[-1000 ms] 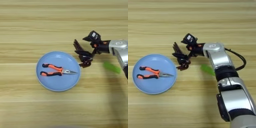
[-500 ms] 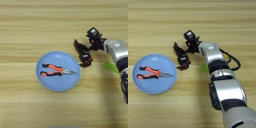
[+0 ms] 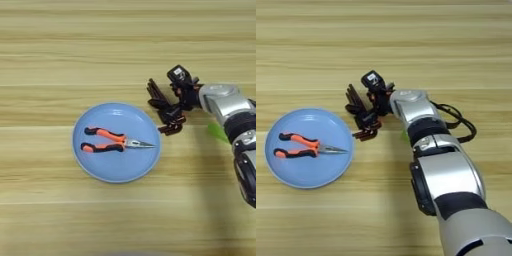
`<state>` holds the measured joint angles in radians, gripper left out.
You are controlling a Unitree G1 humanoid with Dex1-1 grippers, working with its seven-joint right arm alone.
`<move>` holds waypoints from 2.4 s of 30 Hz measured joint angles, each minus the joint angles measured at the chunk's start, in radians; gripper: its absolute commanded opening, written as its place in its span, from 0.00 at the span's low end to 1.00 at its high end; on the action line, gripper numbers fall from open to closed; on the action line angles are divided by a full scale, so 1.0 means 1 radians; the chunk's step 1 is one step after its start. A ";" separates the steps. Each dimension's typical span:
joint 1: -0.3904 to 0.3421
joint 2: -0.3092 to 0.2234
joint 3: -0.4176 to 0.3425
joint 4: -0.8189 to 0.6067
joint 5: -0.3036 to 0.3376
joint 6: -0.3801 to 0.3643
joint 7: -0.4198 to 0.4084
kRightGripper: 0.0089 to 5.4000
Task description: Move the objects on the table
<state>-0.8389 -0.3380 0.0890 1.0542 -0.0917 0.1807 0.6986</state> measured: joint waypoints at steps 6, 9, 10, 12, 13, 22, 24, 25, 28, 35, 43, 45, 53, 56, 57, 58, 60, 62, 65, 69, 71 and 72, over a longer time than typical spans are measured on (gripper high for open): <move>0.002 0.007 0.033 -0.004 -0.047 0.005 -0.040 1.00; 0.004 0.007 0.060 -0.035 -0.068 0.025 -0.031 1.00; 0.004 0.006 0.062 -0.039 -0.070 0.030 -0.028 1.00; 0.005 0.004 0.070 -0.052 -0.072 0.054 -0.013 1.00; 0.005 0.003 0.075 -0.061 -0.074 0.067 -0.007 1.00; 0.066 -0.031 0.117 -0.193 -0.080 0.115 0.096 1.00; 0.081 -0.041 0.120 -0.217 -0.080 0.116 0.116 1.00; 0.091 -0.048 0.121 -0.233 -0.080 0.117 0.125 1.00; 0.112 -0.063 0.122 -0.261 -0.080 0.121 0.144 1.00; 0.150 -0.113 0.123 -0.303 -0.078 0.122 0.197 1.00; 0.203 -0.175 0.117 -0.347 -0.061 0.116 0.260 1.00; 0.209 -0.188 0.117 -0.349 -0.057 0.113 0.274 1.00; 0.210 -0.204 0.113 -0.332 -0.042 0.110 0.283 1.00; 0.209 -0.204 0.113 -0.329 -0.041 0.110 0.283 1.00; 0.207 -0.204 0.113 -0.323 -0.040 0.109 0.284 1.00; 0.205 -0.204 0.113 -0.318 -0.040 0.108 0.284 1.00; 0.196 -0.206 0.112 -0.298 -0.038 0.103 0.283 1.00; 0.189 -0.208 0.110 -0.278 -0.038 0.097 0.278 1.00; 0.177 -0.212 0.104 -0.251 -0.038 0.094 0.270 1.00; 0.174 -0.212 0.104 -0.244 -0.036 0.093 0.271 1.00; 0.175 -0.212 0.103 -0.244 -0.035 0.092 0.273 0.97; 0.176 -0.212 0.102 -0.244 -0.034 0.091 0.273 0.96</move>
<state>-0.6632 -0.5496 0.1908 0.8099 -0.1256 0.2716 0.9712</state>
